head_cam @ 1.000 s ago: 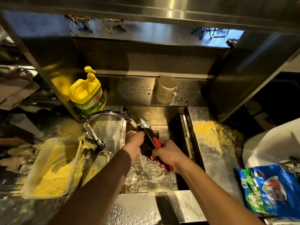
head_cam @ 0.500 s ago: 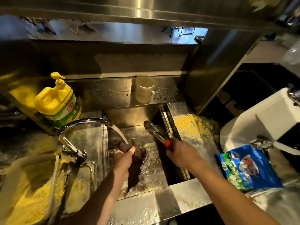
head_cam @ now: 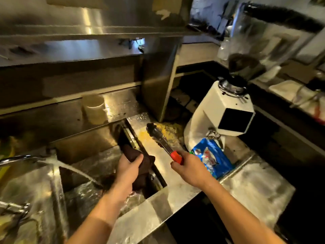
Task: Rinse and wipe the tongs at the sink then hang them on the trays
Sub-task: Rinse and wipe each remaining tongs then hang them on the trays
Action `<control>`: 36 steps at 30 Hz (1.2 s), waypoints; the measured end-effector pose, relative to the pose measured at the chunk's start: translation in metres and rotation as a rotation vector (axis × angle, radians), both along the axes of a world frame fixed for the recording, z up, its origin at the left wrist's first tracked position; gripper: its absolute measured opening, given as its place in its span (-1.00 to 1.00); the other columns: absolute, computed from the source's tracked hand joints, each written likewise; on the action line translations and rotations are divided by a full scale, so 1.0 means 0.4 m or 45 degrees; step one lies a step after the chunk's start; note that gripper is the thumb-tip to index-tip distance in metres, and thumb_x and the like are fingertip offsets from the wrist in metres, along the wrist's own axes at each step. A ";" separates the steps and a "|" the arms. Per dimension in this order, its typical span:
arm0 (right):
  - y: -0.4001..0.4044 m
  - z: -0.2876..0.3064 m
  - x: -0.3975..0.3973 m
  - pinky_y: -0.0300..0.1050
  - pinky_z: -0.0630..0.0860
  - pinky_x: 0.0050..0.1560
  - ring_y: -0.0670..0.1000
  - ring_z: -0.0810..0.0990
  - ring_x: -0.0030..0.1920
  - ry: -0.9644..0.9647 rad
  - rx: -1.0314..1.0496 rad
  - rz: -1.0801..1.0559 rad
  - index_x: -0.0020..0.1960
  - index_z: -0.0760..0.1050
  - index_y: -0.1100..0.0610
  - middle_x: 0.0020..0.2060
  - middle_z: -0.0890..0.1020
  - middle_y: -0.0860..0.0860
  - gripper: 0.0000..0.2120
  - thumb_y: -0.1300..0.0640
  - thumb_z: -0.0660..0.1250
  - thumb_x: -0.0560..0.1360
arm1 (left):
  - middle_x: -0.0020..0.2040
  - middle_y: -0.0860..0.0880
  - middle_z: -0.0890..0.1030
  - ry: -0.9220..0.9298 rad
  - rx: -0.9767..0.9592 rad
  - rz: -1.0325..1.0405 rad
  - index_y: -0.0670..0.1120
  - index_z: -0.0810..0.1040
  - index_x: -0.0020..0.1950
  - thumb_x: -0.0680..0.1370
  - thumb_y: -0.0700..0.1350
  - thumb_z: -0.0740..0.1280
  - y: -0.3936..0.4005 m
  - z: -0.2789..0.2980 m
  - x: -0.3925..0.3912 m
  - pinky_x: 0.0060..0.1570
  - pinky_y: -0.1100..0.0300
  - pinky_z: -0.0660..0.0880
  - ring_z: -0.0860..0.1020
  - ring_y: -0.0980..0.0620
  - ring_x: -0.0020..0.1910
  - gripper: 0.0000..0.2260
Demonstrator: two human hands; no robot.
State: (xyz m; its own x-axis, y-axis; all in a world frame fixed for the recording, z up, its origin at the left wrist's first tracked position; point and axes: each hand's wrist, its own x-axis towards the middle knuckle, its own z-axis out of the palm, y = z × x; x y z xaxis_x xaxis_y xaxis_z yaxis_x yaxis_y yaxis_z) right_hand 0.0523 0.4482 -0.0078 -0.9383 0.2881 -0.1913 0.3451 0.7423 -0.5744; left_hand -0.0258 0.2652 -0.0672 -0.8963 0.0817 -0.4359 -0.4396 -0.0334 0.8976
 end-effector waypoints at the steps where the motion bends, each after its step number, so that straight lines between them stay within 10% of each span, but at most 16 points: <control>1: 0.041 0.010 0.039 -0.06 0.47 -0.23 0.00 0.59 -0.27 0.026 -0.051 -0.047 0.08 0.53 -0.04 -0.32 0.58 -0.07 -0.76 -0.04 0.33 0.42 | -0.05 -0.15 0.71 0.019 0.012 -0.044 -0.07 0.60 0.00 0.55 -0.14 0.42 0.056 0.011 0.019 -0.04 -0.07 0.61 0.69 -0.15 -0.08 -0.94; 6: 0.272 0.048 0.259 -0.39 0.36 -0.34 -0.23 0.50 -0.36 0.174 -0.139 -0.291 -0.08 0.51 -0.19 -0.40 0.53 -0.23 -0.81 -0.10 0.30 0.30 | -0.32 -0.11 0.64 0.029 0.061 -0.318 -0.10 0.56 -0.04 0.53 -0.14 0.44 0.353 0.062 0.162 -0.54 0.20 0.50 0.60 0.00 -0.52 -0.91; 14: 0.626 0.081 0.632 -0.23 0.49 -0.30 -0.11 0.59 -0.36 0.208 -0.171 -0.749 0.13 0.54 -0.17 -0.28 0.60 -0.15 -0.62 -0.09 0.28 0.31 | -0.06 -0.19 0.70 0.150 0.004 -0.780 -0.25 0.59 0.14 0.53 -0.18 0.44 0.818 0.103 0.473 -0.41 0.29 0.53 0.67 0.02 -0.25 -0.77; 19: 0.762 0.110 0.830 -0.17 0.46 -0.25 -0.10 0.59 -0.31 0.236 -0.209 -0.918 0.11 0.54 -0.17 -0.28 0.61 -0.14 -0.62 -0.10 0.27 0.30 | 0.02 -0.16 0.71 0.101 0.007 -0.932 -0.15 0.61 0.16 0.51 -0.11 0.46 1.017 0.123 0.665 0.00 -0.08 0.65 0.69 -0.15 -0.03 -0.74; 24: 0.845 0.167 1.024 -0.21 0.43 -0.51 -0.09 0.54 -0.50 0.347 -0.352 -1.091 -0.06 0.53 -0.17 -0.32 0.65 0.01 -0.81 -0.03 0.29 0.34 | -0.10 -0.04 0.75 0.088 0.121 -1.094 -0.05 0.64 0.02 0.52 -0.15 0.45 1.151 0.144 0.820 -0.33 0.26 0.58 0.72 0.08 -0.21 -0.90; 32: 1.060 0.288 1.276 -0.17 0.38 -0.55 -0.03 0.49 -0.48 0.916 -0.891 -1.641 0.02 0.52 0.14 -0.32 0.62 0.07 -0.63 -0.17 0.25 0.51 | 0.06 -0.16 0.70 0.013 0.189 -1.308 -0.15 0.59 0.18 0.55 -0.18 0.42 1.287 0.198 0.976 -0.05 0.07 0.58 0.67 -0.15 0.04 -0.79; 36: 1.219 0.333 1.331 -0.21 0.35 -0.51 0.01 0.46 -0.46 0.651 -0.636 -1.831 -0.06 0.43 0.12 -0.25 0.52 0.10 -0.77 -0.03 0.14 0.55 | 0.05 -0.12 0.70 0.022 0.175 -1.346 -0.13 0.59 0.19 0.54 -0.16 0.43 1.320 0.197 1.008 -0.17 0.14 0.58 0.68 -0.08 0.01 -0.77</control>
State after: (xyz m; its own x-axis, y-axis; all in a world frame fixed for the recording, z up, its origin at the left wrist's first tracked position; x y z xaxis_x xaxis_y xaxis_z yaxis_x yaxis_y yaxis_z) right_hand 0.5847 0.9359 0.1254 0.0511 0.9529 -0.2988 0.2622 -0.3015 -0.9167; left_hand 0.3776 0.7933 0.0116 -0.3471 0.8693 -0.3518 -0.2918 0.2564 0.9215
